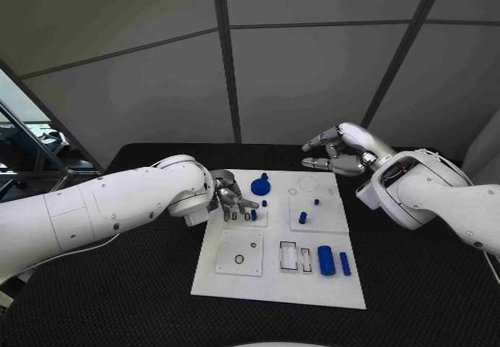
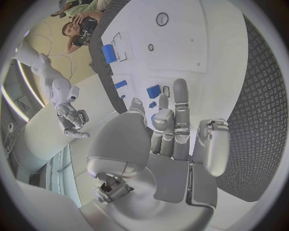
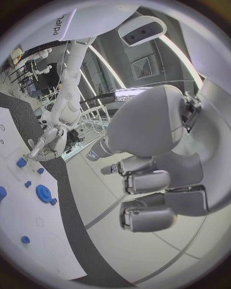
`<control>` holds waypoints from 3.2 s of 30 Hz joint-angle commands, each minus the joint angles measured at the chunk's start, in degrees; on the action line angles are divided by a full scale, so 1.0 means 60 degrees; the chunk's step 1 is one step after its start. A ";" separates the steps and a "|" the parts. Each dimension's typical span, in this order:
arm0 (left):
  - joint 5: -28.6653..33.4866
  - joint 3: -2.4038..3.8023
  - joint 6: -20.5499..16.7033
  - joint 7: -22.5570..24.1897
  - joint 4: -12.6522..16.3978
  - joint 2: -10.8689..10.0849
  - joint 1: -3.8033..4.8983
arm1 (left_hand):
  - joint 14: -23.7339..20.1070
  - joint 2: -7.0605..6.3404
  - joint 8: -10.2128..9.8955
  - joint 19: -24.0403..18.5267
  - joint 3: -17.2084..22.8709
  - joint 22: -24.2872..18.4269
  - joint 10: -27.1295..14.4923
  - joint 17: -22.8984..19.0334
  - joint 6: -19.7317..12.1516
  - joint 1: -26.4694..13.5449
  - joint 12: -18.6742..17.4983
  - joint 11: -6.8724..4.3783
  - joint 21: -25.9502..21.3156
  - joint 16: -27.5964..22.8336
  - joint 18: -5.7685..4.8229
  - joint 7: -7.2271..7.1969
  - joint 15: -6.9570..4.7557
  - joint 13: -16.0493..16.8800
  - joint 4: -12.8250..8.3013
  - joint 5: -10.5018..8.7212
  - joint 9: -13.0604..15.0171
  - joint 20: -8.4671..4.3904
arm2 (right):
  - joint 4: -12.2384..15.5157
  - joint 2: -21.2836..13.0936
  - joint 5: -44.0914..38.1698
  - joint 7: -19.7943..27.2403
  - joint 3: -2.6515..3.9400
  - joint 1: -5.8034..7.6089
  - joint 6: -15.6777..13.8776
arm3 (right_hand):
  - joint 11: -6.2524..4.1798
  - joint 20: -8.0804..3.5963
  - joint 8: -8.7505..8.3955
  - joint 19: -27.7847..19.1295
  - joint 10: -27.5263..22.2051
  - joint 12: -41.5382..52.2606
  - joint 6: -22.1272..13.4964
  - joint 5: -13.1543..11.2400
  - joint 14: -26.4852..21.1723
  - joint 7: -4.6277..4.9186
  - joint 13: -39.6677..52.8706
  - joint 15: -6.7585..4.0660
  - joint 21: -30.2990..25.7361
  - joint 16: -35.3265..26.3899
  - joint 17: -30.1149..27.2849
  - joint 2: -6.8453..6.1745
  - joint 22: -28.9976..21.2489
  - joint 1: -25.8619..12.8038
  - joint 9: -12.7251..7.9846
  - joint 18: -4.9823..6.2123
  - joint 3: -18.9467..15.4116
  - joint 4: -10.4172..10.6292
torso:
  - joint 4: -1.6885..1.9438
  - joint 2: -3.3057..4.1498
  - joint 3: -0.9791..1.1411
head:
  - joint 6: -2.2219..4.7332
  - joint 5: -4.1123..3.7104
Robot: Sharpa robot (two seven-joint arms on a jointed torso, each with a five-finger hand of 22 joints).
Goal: Assemble the parts on the task board
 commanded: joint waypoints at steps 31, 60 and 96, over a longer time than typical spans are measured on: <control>-0.0421 -0.0049 0.0599 -0.0799 -0.0469 0.0707 0.0090 | 0.0111 0.0348 0.1188 0.0835 -0.0432 0.2091 0.0538 0.0284 -0.0595 0.0203 0.1361 -0.0068 0.0236 -0.0258 0.0072 -0.0129 -0.0095 0.1404 -0.0064 0.0003 0.1654 -0.0123 | -0.0121 0.0165 0.0077 -0.0318 0.0009 0.0025 0.0428 | -0.0063 -0.0057 0.0044 0.0234 -0.0023 -0.0097 0.0110 0.0157 0.0806 0.0013 0.0578 -0.0092 -0.0078 -0.0104 0.1702 0.0059 0.1289 -0.0076 -0.0009 0.0155 0.0034 0.0115 | -0.0004 0.0054 -0.0027 | -0.0161 -0.0069; -0.0421 -0.0050 0.0824 -0.0768 -0.0621 0.0931 0.0119 | 0.0135 0.0627 0.1490 0.0852 -0.0178 0.2143 0.0518 0.0373 -0.0803 0.0673 0.1407 -0.0087 0.0261 -0.0337 0.0063 -0.0151 -0.0106 0.1458 -0.0277 0.0014 0.2120 -0.0132 | -0.0157 0.0217 -0.0002 -0.0438 0.0009 0.0024 0.0506 | -0.0067 -0.0063 0.0030 0.0234 -0.0018 -0.0102 0.0092 0.0202 0.0808 0.0011 0.0572 -0.0097 -0.0083 -0.0105 0.1706 0.0088 0.1284 -0.0101 -0.0015 0.0156 0.0046 0.0157 | 0.0005 0.0060 -0.0031 | -0.0289 -0.0134; 0.0248 -0.0049 0.0717 -0.0640 -0.0275 0.0684 0.0121 | 0.0212 -0.0693 0.1895 0.0863 0.6910 0.2202 0.0535 0.0683 -0.1307 0.0755 0.1304 -0.0202 0.0267 -0.0657 0.0056 -0.0221 -0.0155 0.1474 -0.1441 0.0029 0.3267 -0.0185 | -0.0315 0.0276 -0.0019 -0.0524 0.0007 0.0023 0.0709 | -0.0068 -0.0070 0.0021 0.0212 -0.0021 -0.0120 0.0081 0.0270 0.0807 0.0014 0.0556 -0.0102 -0.0113 -0.0115 0.1693 0.0105 0.1242 -0.0123 -0.0019 0.0165 0.0058 0.0204 | 0.0030 0.0062 -0.0039 | -0.0342 -0.0167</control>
